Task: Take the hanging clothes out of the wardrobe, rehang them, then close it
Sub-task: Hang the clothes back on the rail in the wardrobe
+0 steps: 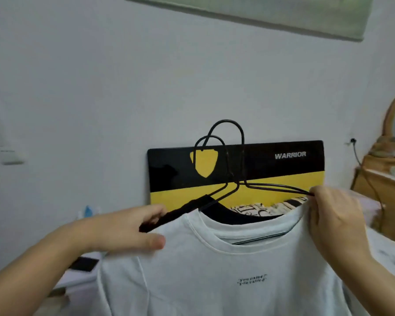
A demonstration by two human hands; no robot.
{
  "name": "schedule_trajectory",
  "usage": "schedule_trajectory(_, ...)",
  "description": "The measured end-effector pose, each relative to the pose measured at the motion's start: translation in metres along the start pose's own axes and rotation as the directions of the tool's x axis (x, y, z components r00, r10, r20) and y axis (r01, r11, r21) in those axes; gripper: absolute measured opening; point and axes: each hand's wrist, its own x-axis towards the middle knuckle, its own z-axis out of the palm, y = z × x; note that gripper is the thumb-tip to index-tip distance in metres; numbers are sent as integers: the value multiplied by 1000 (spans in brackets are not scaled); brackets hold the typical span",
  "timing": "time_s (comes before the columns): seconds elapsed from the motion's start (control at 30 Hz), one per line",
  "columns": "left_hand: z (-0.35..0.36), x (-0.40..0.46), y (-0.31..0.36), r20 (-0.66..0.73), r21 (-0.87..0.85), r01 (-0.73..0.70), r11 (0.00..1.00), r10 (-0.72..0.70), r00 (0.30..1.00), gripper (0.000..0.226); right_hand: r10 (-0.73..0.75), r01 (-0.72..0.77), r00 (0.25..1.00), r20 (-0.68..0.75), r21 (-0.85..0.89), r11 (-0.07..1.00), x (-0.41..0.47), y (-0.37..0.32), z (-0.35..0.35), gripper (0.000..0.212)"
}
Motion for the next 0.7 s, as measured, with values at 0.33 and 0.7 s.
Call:
schedule_trajectory(0.33, -5, -116, -88, -697, 178, 379, 908, -155, 700, 57, -219, -5, 888, 405, 484, 875, 28, -137, 49, 26)
schedule_trajectory(0.7, -45, -254, -164, -857, 217, 637, 740, -168, 487, 43, -630, -465, 127, 766, 607, 645, 91, -270, 88, 28)
